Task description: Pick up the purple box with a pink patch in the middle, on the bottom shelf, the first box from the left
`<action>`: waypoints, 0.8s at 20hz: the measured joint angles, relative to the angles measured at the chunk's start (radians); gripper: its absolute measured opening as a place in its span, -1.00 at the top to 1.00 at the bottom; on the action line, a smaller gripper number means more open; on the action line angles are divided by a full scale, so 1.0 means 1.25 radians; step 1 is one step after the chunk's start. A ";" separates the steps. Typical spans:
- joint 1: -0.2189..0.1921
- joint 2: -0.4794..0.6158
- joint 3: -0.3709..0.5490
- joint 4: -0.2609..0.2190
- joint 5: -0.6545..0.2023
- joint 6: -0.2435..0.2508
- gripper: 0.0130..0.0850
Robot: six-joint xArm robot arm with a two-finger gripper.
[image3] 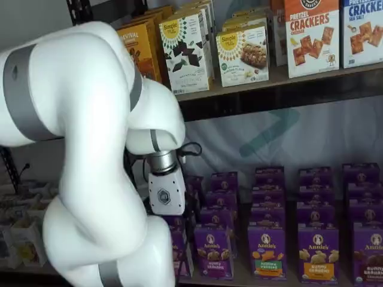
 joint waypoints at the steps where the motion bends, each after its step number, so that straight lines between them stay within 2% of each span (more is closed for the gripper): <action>1: 0.003 0.014 0.004 0.001 -0.020 0.001 -1.00; 10: 0.023 0.144 0.007 0.013 -0.176 0.004 -1.00; 16: 0.047 0.244 -0.029 -0.026 -0.269 0.057 -1.00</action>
